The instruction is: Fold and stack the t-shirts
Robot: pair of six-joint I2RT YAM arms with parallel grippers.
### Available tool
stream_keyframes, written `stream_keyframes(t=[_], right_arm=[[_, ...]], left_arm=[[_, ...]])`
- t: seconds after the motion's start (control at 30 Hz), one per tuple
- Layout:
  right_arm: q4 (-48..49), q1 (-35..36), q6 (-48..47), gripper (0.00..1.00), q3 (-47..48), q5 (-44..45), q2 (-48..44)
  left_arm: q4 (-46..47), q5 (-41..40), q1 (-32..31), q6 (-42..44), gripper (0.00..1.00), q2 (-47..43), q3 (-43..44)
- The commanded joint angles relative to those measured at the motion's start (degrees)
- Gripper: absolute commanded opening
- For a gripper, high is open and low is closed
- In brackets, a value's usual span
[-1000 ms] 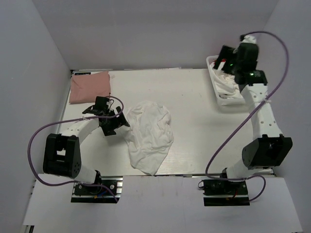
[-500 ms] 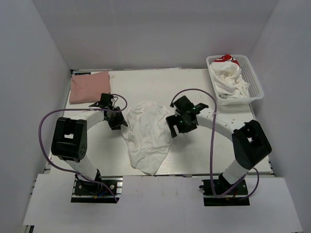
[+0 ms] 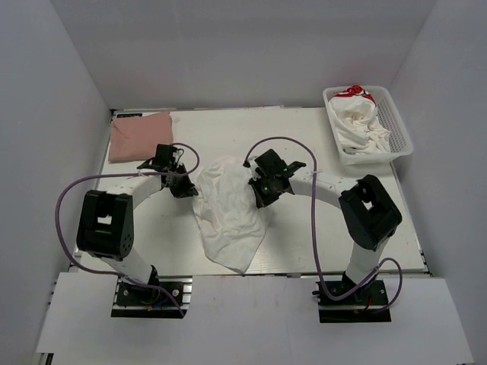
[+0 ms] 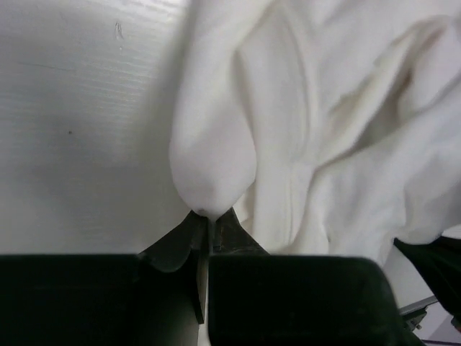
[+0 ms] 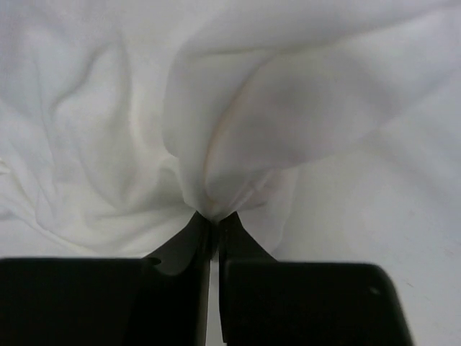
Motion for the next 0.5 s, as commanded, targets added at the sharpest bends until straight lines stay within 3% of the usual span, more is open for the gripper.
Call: stream_keyframes(t=[0.0, 0.23, 0.47], right_arm=[[-3.77, -0.91, 0.53, 0.0, 5.76, 11.33, -5.46], [-3.37, -4.68, 9.14, 0.0, 6.91, 39.8, -22.51], [-6.87, -10.39, 11.35, 0.0, 9.71, 51.17, -31.75]], left_arm=[[0.89, -3.29, -0.31, 1.26, 0.0, -10.13, 1.24], [-2.08, -17.87, -0.31, 1.26, 0.0, -25.42, 6.95], [-5.95, -27.2, -0.31, -1.11, 0.0, -35.02, 10.46]])
